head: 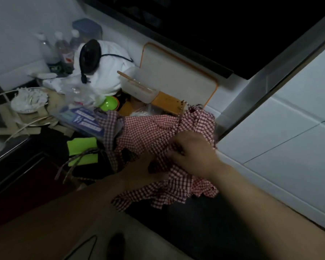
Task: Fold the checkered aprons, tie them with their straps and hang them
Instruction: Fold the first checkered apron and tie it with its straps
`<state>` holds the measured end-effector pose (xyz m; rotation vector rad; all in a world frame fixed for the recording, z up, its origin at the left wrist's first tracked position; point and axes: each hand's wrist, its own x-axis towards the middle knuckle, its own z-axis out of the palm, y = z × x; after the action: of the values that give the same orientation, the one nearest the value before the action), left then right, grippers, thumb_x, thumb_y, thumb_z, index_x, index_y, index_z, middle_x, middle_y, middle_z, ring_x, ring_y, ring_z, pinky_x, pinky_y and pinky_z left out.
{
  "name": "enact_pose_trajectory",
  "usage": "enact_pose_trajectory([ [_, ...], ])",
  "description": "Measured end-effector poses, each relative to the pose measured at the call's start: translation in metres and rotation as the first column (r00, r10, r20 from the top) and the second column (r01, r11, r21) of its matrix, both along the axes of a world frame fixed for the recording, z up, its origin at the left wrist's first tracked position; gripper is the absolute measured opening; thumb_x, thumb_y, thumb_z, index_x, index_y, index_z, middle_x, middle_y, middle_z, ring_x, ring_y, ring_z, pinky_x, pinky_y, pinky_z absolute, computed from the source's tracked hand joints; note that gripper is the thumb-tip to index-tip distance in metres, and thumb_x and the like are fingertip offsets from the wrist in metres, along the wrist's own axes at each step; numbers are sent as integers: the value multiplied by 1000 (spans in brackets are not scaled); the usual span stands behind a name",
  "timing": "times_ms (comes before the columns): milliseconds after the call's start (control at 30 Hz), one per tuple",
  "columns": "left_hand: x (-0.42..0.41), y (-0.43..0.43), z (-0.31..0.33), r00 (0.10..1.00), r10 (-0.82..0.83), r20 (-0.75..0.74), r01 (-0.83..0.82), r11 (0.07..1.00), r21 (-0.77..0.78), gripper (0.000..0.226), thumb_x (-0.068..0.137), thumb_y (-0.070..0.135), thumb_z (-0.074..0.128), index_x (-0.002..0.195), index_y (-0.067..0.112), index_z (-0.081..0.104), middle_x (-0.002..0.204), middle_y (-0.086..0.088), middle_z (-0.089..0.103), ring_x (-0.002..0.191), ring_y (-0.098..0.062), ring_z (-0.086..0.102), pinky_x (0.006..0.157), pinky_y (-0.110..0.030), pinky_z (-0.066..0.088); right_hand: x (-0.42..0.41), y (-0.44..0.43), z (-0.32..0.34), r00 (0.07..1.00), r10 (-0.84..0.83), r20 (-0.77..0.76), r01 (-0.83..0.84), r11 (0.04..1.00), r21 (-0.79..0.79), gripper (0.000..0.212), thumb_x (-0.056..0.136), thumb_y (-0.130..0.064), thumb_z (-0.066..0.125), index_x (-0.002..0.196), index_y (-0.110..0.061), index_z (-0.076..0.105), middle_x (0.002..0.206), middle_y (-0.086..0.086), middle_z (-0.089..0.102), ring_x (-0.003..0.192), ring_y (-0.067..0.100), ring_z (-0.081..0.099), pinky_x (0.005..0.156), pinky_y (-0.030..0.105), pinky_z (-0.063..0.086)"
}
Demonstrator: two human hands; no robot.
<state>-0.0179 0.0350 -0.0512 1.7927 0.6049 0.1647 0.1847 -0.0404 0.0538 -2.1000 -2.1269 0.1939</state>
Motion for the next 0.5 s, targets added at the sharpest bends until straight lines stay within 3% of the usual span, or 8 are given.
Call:
enact_pose_trajectory([
  [33, -4, -5, -2, 1000, 4, -9, -3, 998, 57, 75, 88, 59, 74, 151, 46, 36, 150, 35, 39, 133, 23, 36, 113, -6, 28, -10, -1, -11, 995, 94, 39, -89, 989, -118, 49, 93, -64, 52, 135, -39, 56, 137, -13, 61, 129, 12, 51, 118, 43, 34],
  [100, -17, -13, -12, 993, 24, -112, -1, 979, 202, 78, 81, 76, 71, 147, 44, 44, 147, 26, 48, 132, 11, 45, 116, -19, 35, -22, 0, -32, 960, 243, 138, -188, 927, -323, 59, 90, -71, 44, 141, -42, 53, 147, -12, 56, 139, 14, 45, 127, 46, 16],
  [167, -33, -16, -35, 977, 32, -210, 49, 929, 367, 82, 80, 84, 63, 145, 35, 50, 148, 10, 53, 133, -10, 51, 112, -30, 40, -21, 0, -35, 922, 318, 221, -187, 866, -465, 45, 94, -58, 49, 129, -36, 66, 136, -6, 66, 129, 19, 56, 120, 42, 27],
  [233, -44, -17, -45, 969, 79, -234, 36, 892, 450, 55, 94, 59, 64, 136, 24, 62, 135, -4, 65, 122, -25, 61, 96, -28, 44, -15, -5, -28, 957, 243, 160, -125, 840, -528, 28, 99, -44, 56, 113, -29, 74, 119, -2, 72, 108, 20, 64, 101, 38, 47],
  [300, -40, -20, -25, 965, 155, -210, -41, 884, 465, 20, 98, 35, 65, 111, 21, 69, 109, -7, 71, 101, -28, 66, 78, -30, 42, -13, -16, -17, 991, 136, 12, -111, 850, -516, 34, 101, -54, 54, 109, -26, 72, 108, -3, 71, 94, 17, 63, 88, 39, 52],
  [367, -21, -27, 13, 977, 168, -130, -87, 876, 475, 7, 96, 29, 66, 98, 23, 66, 98, -1, 70, 92, -22, 65, 74, -36, 47, -18, -32, 0, 990, 118, -73, -138, 898, -418, 45, 94, -66, 57, 123, -32, 61, 115, -10, 66, 99, 12, 61, 88, 37, 51],
  [433, 4, -35, 53, 981, 189, -32, -147, 849, 508, 5, 92, 21, 70, 95, 20, 66, 97, 0, 71, 92, -21, 65, 75, -35, 49, -22, -42, 17, 986, 130, -104, -156, 936, -317, 45, 93, -49, 66, 131, -28, 56, 123, -6, 66, 106, 17, 61, 89, 36, 50],
  [500, 22, -49, 91, 954, 272, 124, -298, 835, 463, 12, 91, 21, 77, 93, 18, 65, 91, 2, 69, 89, -17, 65, 72, -30, 46, -16, -50, 40, 987, 64, -145, -90, 979, -181, 20, 97, -23, 58, 115, -17, 65, 115, 7, 71, 104, 28, 64, 86, 38, 50],
])
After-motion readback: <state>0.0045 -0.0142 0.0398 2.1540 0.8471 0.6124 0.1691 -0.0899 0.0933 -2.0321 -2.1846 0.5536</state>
